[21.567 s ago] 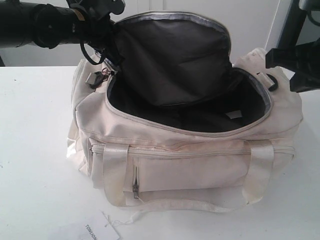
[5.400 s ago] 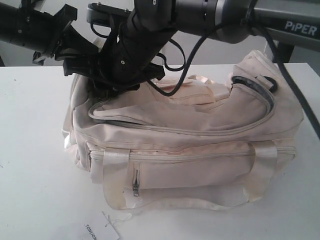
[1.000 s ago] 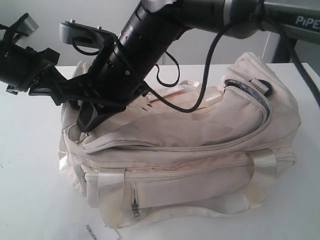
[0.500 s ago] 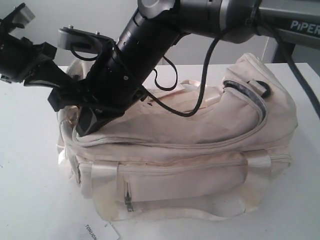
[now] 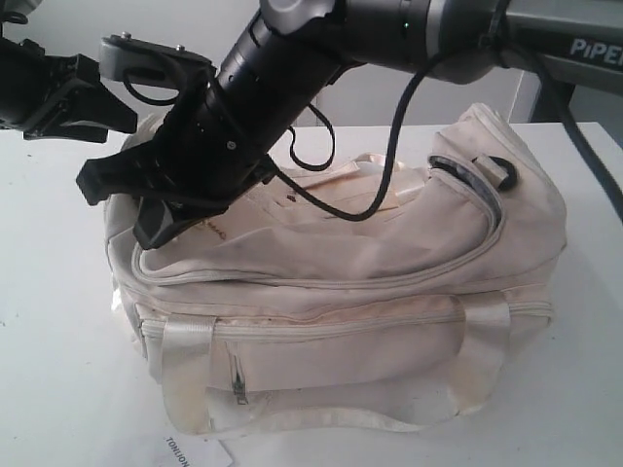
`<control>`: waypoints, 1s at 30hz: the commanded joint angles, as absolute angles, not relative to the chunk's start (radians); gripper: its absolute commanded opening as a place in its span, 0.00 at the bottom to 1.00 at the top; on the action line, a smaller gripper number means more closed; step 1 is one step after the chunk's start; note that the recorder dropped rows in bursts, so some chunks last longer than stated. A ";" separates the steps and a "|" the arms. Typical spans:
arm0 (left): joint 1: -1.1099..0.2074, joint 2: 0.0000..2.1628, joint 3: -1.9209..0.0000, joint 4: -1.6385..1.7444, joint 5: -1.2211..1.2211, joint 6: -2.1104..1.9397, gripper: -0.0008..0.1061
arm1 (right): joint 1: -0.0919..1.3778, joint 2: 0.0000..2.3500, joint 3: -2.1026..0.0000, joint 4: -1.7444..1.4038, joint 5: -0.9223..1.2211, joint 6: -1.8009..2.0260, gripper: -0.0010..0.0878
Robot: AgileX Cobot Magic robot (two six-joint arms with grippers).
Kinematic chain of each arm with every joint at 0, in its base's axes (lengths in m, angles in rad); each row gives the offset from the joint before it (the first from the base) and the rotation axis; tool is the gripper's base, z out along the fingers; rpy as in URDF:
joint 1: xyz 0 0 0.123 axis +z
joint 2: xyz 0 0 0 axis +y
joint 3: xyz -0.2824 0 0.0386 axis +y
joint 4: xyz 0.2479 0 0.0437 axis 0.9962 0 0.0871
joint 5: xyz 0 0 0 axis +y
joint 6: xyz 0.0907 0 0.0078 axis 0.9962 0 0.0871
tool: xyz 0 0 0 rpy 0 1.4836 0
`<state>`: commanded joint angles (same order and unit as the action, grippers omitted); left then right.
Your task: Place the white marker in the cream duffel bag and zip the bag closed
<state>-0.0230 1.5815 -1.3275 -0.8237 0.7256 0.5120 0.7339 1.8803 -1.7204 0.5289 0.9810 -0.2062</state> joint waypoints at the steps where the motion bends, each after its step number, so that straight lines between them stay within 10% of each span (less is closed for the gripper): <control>1: -0.023 1.581 -1.328 -0.824 0.726 0.512 0.53 | 0.728 1.873 -1.720 0.511 0.964 -0.180 0.01; 7: -0.023 1.581 -1.328 -0.812 0.734 0.512 0.53 | 0.706 1.825 -1.720 0.391 0.878 -0.075 0.01; 16: -0.023 1.583 -1.326 -0.805 0.752 0.512 0.53 | 0.716 1.891 -1.720 0.364 0.939 -0.279 0.50; 30: -0.023 1.583 -1.326 -0.805 0.754 0.512 0.53 | 0.720 1.894 -1.720 0.404 0.959 -0.930 0.48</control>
